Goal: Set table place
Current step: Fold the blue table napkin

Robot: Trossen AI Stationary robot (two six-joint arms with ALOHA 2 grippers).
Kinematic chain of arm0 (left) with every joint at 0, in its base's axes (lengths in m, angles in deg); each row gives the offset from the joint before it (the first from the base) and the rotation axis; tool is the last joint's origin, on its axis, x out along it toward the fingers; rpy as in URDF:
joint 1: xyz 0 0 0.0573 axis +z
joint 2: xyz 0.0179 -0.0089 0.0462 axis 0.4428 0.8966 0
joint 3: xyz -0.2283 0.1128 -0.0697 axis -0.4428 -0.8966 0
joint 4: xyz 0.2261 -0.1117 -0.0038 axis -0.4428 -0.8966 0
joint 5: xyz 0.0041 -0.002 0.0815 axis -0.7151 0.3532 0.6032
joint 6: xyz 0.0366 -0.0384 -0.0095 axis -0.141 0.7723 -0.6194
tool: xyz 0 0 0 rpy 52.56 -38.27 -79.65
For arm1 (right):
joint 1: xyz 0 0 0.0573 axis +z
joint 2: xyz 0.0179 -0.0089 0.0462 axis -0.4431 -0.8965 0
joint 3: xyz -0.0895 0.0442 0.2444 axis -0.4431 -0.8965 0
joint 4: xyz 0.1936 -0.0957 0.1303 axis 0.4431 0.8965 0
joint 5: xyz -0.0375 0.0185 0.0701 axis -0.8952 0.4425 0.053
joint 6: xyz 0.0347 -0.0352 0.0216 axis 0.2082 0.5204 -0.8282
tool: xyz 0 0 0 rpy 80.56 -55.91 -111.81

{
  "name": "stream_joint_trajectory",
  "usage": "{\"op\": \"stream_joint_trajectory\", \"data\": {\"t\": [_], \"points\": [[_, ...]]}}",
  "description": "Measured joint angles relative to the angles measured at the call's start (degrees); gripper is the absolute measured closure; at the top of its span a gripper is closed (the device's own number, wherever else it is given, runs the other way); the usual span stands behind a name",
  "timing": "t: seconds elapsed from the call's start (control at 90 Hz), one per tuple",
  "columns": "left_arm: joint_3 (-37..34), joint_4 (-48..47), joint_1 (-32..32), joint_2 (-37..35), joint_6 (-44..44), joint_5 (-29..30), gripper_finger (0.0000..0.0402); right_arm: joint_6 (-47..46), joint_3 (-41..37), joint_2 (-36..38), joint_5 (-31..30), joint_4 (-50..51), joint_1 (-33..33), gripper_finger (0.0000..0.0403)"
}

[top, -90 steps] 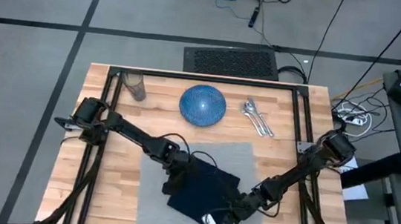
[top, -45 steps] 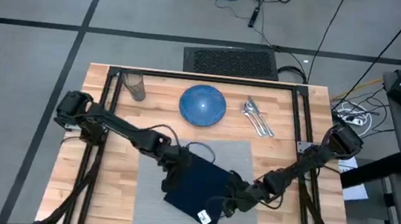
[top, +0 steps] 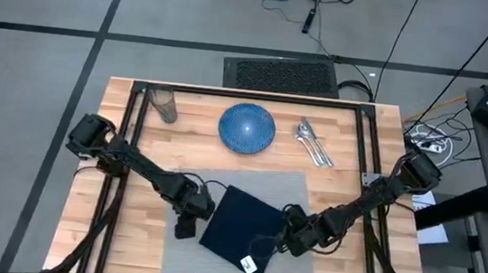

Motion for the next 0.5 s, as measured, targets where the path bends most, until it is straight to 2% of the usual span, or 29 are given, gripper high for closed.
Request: {"op": "stream_joint_trajectory", "data": {"t": [0.111,0.256,0.389,0.5], "points": [[-1.95,2.06,0.38,-0.04,-2.04,-0.02,0.0291,-1.38,0.03,0.07,1.44,0.18,1.45,0.0403],[-2.61,2.72,2.24,-0.01,-7.14,-0.83,0.0291,-2.61,-0.01,0.0,3.06,-4.65,3.15,0.0403],[-2.77,3.82,4.94,0.05,-13.32,-0.94,0.0291,-2.02,-0.01,0.0,2.27,-10.1,3.64,0.0403],[-2.77,5.08,8.0,0.13,-15.16,-1.06,0.0291,0.09,-0.01,0.0,1.42,-13.88,3.51,0.0403]]}}
